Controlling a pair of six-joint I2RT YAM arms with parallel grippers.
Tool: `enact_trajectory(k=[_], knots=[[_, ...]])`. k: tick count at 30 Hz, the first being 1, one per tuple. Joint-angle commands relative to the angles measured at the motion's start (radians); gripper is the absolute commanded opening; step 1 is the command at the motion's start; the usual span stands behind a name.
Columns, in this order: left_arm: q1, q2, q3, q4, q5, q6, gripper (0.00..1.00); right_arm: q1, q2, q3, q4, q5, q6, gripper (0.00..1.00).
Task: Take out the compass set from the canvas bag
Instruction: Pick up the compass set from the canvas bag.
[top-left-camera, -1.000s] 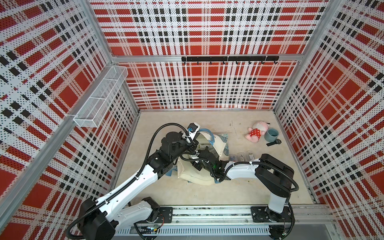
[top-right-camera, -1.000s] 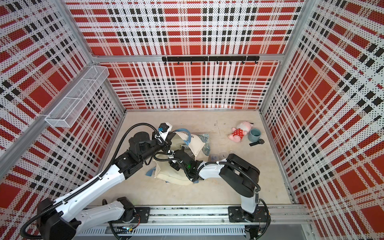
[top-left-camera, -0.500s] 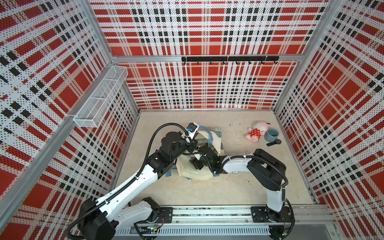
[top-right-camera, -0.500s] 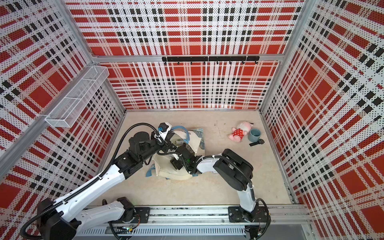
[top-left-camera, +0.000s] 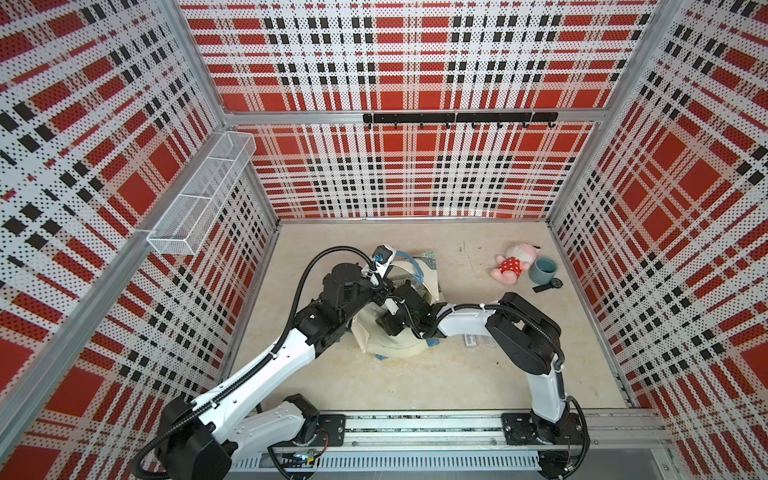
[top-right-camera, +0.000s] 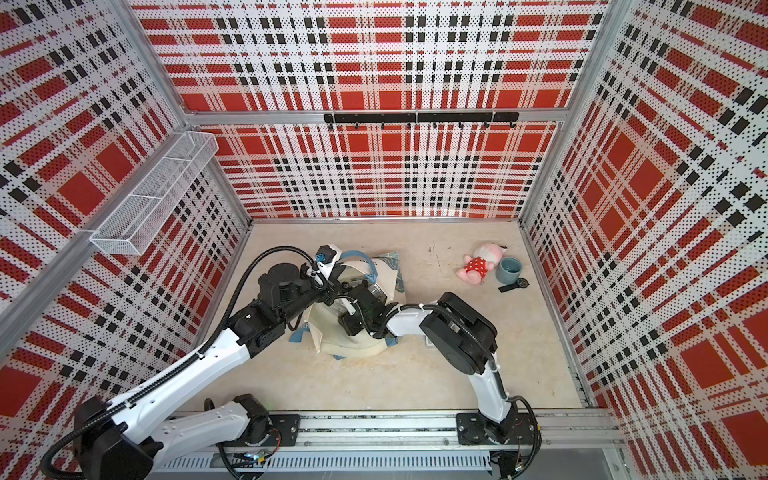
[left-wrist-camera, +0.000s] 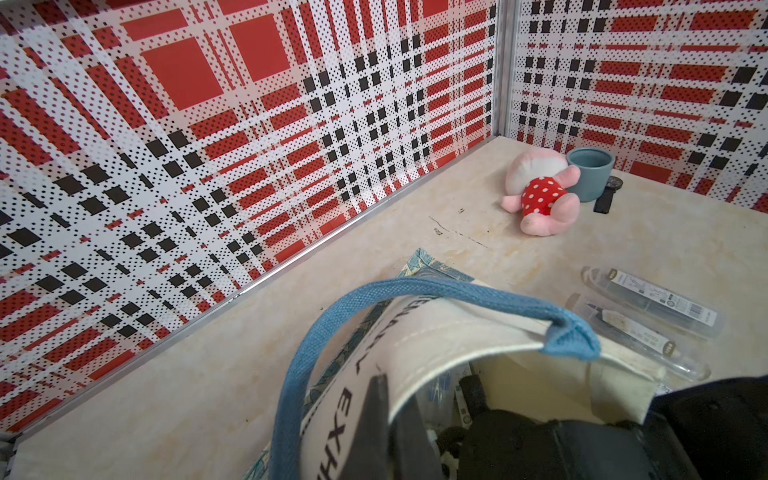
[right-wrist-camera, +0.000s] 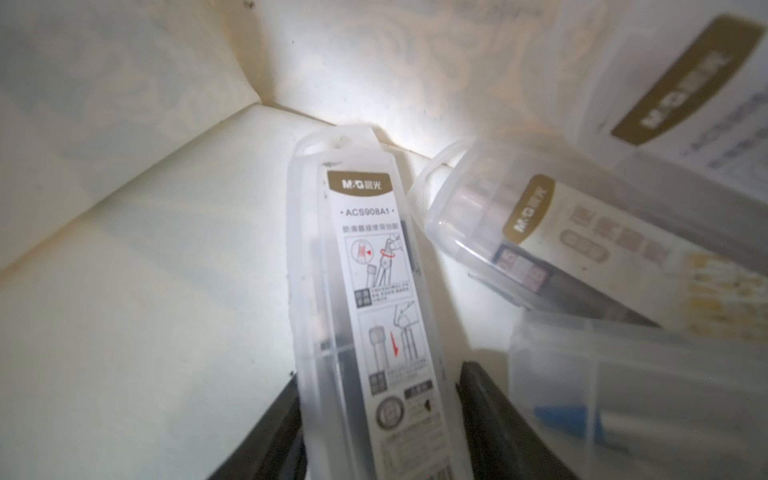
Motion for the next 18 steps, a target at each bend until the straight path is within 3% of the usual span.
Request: enact_trajectory(k=[1,18], knots=[[-0.006,-0.039,0.017,0.142,0.058,0.008,0.00,-0.010,-0.004,0.004,-0.086,-0.033,0.033,0.56],[0.008,-0.035,0.016,0.147,0.059,0.007,0.00,-0.008,-0.067,0.005,-0.129,-0.036,0.064,0.48]])
